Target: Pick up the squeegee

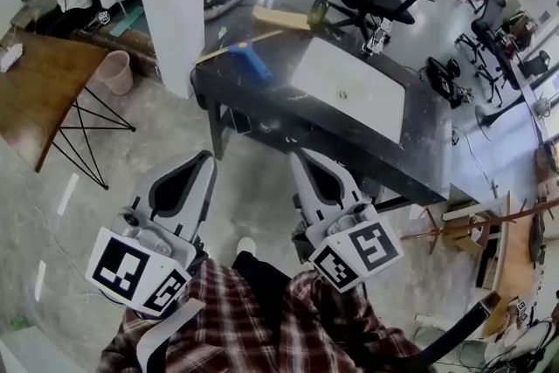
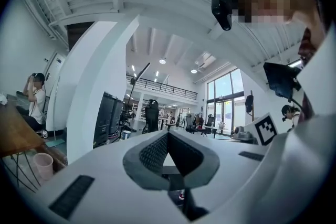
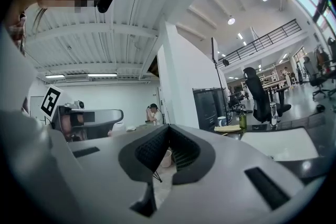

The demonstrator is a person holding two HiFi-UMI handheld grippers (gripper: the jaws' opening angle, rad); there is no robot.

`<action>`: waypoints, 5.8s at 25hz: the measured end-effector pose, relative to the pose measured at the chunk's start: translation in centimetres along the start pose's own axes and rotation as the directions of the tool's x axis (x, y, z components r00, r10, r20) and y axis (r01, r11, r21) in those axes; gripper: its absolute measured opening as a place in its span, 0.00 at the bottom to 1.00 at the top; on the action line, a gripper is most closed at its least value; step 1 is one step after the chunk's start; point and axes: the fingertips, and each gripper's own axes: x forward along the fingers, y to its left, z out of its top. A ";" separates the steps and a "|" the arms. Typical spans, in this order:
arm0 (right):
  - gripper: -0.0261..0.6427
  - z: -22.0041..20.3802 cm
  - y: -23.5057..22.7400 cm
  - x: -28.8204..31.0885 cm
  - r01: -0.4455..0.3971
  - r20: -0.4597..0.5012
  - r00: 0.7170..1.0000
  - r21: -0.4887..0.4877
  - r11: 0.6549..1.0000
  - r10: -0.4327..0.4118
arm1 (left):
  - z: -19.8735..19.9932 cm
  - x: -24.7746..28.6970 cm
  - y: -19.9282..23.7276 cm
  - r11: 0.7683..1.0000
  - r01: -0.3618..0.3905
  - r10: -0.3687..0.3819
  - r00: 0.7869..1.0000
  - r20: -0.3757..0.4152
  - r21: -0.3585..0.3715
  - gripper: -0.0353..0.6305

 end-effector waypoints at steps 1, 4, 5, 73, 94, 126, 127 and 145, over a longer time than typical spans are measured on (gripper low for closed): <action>0.06 -0.2 -0.9 0.6 -0.007 -0.002 1.000 -0.002 1.000 0.007 | -0.2 0.9 0.4 1.000 -0.007 0.007 1.000 0.004 0.001 0.07; 0.06 -1.0 -3.3 2.1 -0.018 -0.007 1.000 0.003 1.000 0.018 | -1.2 2.9 1.5 1.000 -0.030 0.030 1.000 0.007 0.005 0.07; 0.06 -1.2 -3.9 2.7 -0.020 -0.009 1.000 0.008 1.000 0.020 | -1.5 3.5 1.9 0.999 -0.038 0.038 0.999 0.003 0.006 0.07; 0.25 2.9 -25.5 40.9 0.132 -0.099 0.987 0.030 0.991 -0.128 | 3.4 38.0 33.6 0.981 0.189 -0.191 0.981 -0.045 -0.029 0.07; 0.36 -4.1 -25.2 42.2 0.048 -0.525 0.850 -0.006 0.999 -0.044 | 1.8 37.7 37.1 0.982 0.169 -0.174 0.983 -0.051 -0.085 0.07; 0.30 -23.8 -25.8 40.5 -0.028 -0.914 0.405 -0.003 1.000 0.009 | -4.9 36.6 41.2 0.977 0.030 -0.061 0.988 -0.140 -0.212 0.07; 0.28 -23.8 -25.7 40.5 -0.035 -0.913 0.408 -0.010 0.999 0.005 | -4.9 36.5 41.3 0.977 0.027 -0.058 0.988 -0.141 -0.213 0.07; 0.25 -20.8 -25.9 40.8 0.056 -0.837 0.547 0.023 0.998 -0.011 | -2.1 36.6 40.8 0.986 0.057 -0.077 0.990 -0.120 -0.159 0.07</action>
